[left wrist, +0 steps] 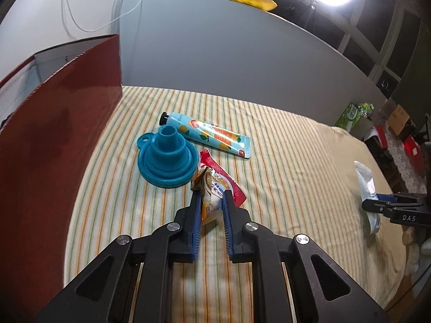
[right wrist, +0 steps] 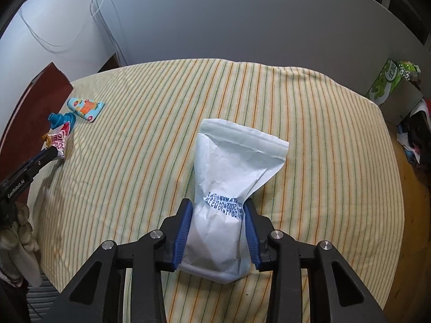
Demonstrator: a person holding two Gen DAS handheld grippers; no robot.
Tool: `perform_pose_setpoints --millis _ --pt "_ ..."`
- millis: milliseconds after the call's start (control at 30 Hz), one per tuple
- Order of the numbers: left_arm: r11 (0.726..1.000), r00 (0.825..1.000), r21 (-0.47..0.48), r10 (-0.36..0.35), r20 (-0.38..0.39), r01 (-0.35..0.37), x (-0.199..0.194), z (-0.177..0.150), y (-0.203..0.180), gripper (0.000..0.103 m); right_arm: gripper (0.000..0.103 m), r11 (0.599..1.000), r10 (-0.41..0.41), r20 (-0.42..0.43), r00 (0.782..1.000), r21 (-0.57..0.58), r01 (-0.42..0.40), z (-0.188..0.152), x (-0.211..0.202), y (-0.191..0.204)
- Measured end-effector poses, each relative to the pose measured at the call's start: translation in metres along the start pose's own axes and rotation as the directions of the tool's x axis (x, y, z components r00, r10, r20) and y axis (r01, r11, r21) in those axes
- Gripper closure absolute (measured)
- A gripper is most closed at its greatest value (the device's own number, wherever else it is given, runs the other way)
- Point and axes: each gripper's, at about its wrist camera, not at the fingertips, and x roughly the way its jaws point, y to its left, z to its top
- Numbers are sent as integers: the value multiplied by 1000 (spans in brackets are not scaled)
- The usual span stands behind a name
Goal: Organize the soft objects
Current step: 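Close the right gripper on the white packet while the left grips the red sachet, then carry both items into the box and open both grippers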
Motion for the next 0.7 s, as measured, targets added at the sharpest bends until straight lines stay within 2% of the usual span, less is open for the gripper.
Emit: perform_pose_setpoints --millis 333,600,700 --pt "999 998 26 -45 49 44 -34 6 -5 90 70 999 42 63 997 -18 -41 0 -34 6" --pt "997 994 50 -57 98 52 -71 17 4 90 69 992 111 128 986 -77 -101 19 -69 41" --pt "998 992 62 -31 119 24 -86 21 11 90 69 984 151 157 976 -119 -133 34 -81 63"
